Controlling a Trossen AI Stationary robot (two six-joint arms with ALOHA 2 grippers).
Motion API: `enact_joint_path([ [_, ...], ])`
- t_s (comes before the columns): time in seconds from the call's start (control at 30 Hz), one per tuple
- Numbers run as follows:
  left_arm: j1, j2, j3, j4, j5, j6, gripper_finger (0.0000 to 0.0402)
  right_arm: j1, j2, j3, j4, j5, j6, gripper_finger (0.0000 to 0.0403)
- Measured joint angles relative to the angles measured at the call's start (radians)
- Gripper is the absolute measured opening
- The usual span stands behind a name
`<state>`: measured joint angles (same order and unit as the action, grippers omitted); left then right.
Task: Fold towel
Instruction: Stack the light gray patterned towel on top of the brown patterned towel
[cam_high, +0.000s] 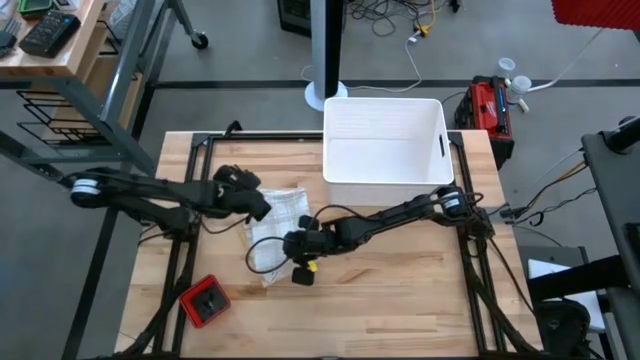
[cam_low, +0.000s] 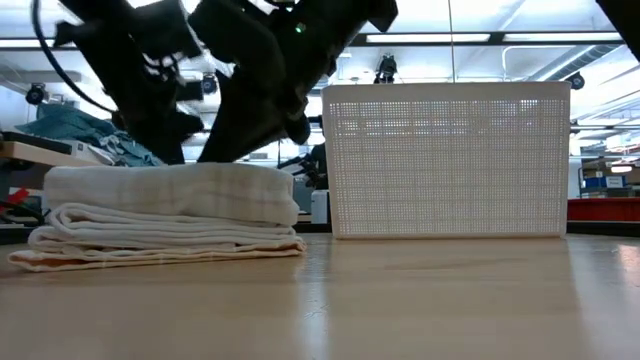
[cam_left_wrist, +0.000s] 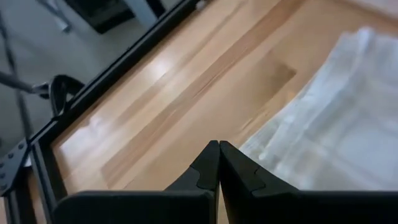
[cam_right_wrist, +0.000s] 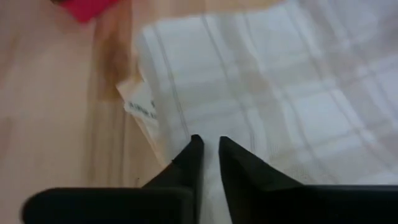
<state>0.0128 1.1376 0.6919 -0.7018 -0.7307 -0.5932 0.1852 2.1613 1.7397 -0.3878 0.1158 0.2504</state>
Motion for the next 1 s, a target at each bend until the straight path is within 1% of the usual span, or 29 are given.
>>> enact_joint_path([
  [0.13,0.041,0.106,-0.001,0.031,0.000,0.015,0.0000,0.003,0.002,-0.021,0.000,0.008,-0.037,0.0011],
  [0.2,0.052,0.165,-0.001,0.033,0.000,0.020,0.0000,0.003,0.002,-0.025,0.009,0.016,-0.064,0.0003],
  [0.27,0.055,0.221,-0.001,0.033,0.005,0.023,0.0000,0.000,0.002,-0.033,0.009,0.016,-0.073,0.0004],
  [0.33,0.055,0.267,-0.001,0.035,0.042,0.023,0.0000,-0.002,0.002,-0.050,0.005,0.010,-0.087,0.0003],
  [0.43,0.055,0.315,-0.001,0.037,0.137,0.004,0.0000,-0.003,0.002,-0.082,0.003,-0.028,-0.113,0.0001],
  [0.5,0.051,0.337,-0.001,0.037,0.204,-0.007,0.0000,-0.002,0.001,-0.110,0.002,-0.036,-0.111,0.0001],
  [0.6,0.042,0.351,-0.001,0.038,0.303,-0.016,0.0000,-0.002,0.000,-0.138,-0.039,-0.036,-0.094,0.0001],
  [0.73,0.018,0.341,-0.001,0.063,0.413,-0.019,0.0000,-0.002,-0.008,-0.135,-0.175,-0.038,-0.101,0.0000],
  [0.87,-0.019,0.297,0.007,0.086,0.487,-0.019,0.0000,0.000,-0.023,-0.136,-0.293,-0.037,-0.123,0.0000],
  [1.0,-0.042,0.227,0.016,0.102,0.584,-0.017,0.0000,0.001,-0.048,-0.139,-0.352,-0.027,-0.161,0.0000],
])
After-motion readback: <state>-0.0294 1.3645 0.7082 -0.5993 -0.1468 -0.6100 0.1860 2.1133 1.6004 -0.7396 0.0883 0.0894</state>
